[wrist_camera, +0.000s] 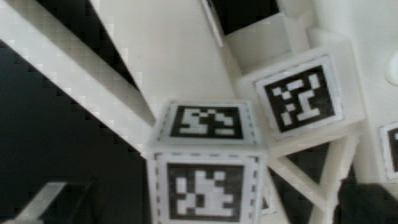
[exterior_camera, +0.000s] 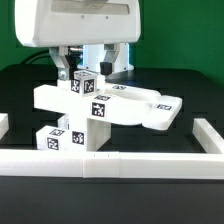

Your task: Assemble chair

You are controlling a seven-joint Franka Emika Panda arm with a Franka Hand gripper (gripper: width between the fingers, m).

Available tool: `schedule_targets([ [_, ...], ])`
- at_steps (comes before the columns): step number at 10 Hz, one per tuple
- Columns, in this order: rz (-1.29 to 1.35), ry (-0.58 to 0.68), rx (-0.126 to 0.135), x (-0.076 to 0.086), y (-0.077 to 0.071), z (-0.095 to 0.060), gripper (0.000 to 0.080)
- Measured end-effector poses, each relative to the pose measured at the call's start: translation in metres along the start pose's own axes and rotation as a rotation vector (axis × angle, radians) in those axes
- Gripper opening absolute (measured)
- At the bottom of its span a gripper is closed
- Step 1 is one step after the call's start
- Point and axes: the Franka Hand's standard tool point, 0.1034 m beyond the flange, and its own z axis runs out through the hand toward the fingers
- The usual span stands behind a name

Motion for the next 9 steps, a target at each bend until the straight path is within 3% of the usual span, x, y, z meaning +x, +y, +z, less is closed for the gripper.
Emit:
schedule_targets([
  [4, -0.238, -0.026, -0.021, 0.005, -0.004, 0.002, 0.0649],
  [6, -0.232, -0.032, -0.021, 0.004, -0.004, 0.004, 0.0649],
  [7, -0.228, -0.034, -0.021, 0.001, -0.002, 0.005, 0.0562],
  [8, -0.221, -0.034, -0.021, -0.003, 0.0, 0.005, 0.0427],
  [9, -0.216, -0.036, -0.02, -0.006, 0.002, 0.005, 0.0427],
])
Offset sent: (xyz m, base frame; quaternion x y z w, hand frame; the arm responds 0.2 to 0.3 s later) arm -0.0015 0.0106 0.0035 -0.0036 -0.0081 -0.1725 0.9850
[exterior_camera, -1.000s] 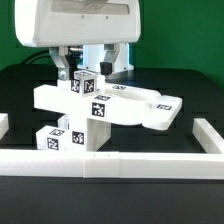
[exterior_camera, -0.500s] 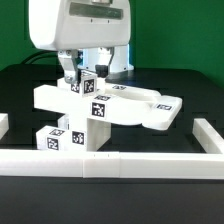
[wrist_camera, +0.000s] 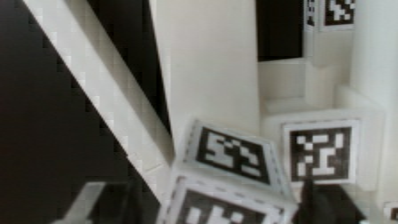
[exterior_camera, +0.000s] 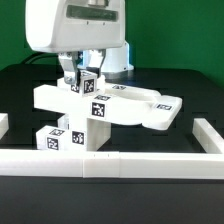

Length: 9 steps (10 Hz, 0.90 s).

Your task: Assemble chair

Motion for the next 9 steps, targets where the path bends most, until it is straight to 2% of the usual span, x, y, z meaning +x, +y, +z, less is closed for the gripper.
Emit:
schedule_targets([
  [1, 0.02, 0.0, -0.001, -0.0016, 0.0009, 0.0, 0.0284],
  [4, 0.105, 0.002, 0.0, -0.0012, 0.0006, 0.0, 0.0284],
  [9, 0.662, 0.007, 0.022, -0.0041, -0.0005, 0.0005, 0.0284],
])
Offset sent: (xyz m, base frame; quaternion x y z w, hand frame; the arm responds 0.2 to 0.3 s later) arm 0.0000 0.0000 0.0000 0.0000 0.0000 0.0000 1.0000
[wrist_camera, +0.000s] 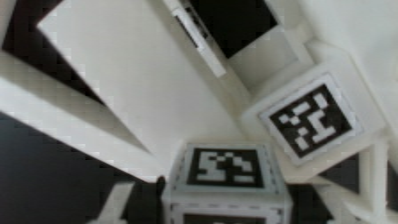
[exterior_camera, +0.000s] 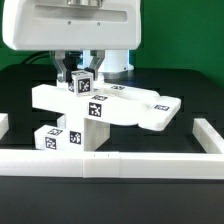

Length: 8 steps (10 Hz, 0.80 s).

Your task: Assemble chair

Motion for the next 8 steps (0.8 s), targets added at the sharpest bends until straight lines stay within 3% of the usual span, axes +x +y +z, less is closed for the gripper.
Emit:
schedule_targets([
  [4, 0.268, 0.0, 0.001, 0.0004, -0.0007, 0.0, 0.0285],
  [8, 0.705, 0.008, 0.017, 0.0019, -0.0035, 0.0001, 0.0285],
])
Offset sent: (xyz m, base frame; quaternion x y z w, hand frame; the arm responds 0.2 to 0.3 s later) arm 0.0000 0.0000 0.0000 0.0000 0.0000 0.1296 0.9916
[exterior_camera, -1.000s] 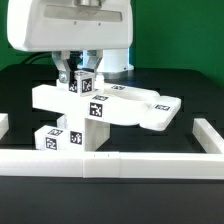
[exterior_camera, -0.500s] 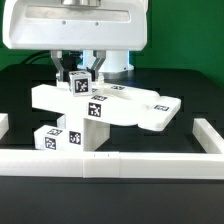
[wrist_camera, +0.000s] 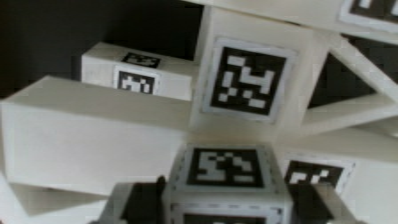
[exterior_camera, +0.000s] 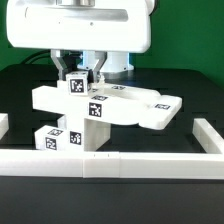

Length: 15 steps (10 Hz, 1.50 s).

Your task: Assemble chair

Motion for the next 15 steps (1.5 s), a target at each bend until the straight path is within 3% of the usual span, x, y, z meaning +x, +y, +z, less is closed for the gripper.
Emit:
schedule_targets([
  [6, 0.448, 0.009, 0.026, 0.002, -0.006, -0.001, 0.0285],
  [11, 1.023, -0.024, 0.108, 0.007, -0.01, 0.003, 0.0285],
  [15, 1.275, -0.045, 0.117, 0.006, -0.017, 0.003, 0.0285],
])
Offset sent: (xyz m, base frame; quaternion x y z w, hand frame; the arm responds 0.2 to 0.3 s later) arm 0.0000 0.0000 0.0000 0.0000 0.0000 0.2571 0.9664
